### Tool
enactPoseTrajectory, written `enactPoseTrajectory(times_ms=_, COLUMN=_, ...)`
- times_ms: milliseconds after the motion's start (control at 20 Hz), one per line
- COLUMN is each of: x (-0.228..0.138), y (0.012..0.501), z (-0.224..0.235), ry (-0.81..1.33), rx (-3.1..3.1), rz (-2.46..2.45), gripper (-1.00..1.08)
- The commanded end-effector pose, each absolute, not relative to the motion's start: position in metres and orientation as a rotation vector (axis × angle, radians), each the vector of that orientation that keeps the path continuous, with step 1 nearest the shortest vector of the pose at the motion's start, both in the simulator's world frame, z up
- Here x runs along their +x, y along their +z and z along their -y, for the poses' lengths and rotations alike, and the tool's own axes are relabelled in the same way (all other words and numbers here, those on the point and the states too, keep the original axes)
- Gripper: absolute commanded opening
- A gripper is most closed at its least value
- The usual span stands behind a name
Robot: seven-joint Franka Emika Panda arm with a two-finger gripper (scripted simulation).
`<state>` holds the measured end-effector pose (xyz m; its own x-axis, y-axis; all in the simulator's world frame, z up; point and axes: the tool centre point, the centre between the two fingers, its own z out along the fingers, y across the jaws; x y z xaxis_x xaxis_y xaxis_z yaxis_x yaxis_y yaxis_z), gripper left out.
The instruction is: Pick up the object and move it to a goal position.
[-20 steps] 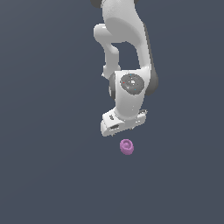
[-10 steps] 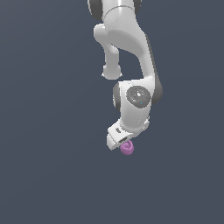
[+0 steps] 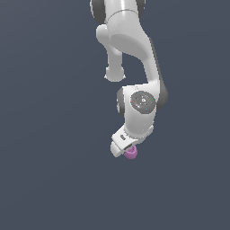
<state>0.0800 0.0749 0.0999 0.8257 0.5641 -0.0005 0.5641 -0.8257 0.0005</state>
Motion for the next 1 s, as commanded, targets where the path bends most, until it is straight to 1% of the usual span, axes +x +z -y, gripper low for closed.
enactPoseTrajectory(times_ms=0, x=0.08, y=0.095, z=-0.075, ry=-0.002, rx=3.001, rz=-0.928, gripper=1.0)
enactPoseTrajectory(times_ms=400, x=0.079, y=0.055, z=-0.075, ry=0.0, rx=2.999, rz=-0.934, gripper=1.0)
enactPoseTrajectory(times_ms=700, x=0.081, y=0.051, z=-0.076, ry=0.0, rx=2.999, rz=-0.935, gripper=1.0)
enactPoseTrajectory(times_ms=750, x=0.081, y=0.051, z=-0.076, ry=0.0, rx=2.999, rz=-0.935, gripper=-1.0)
enactPoseTrajectory(times_ms=950, x=0.081, y=0.051, z=-0.076, ry=0.0, rx=2.999, rz=-0.935, gripper=-1.0)
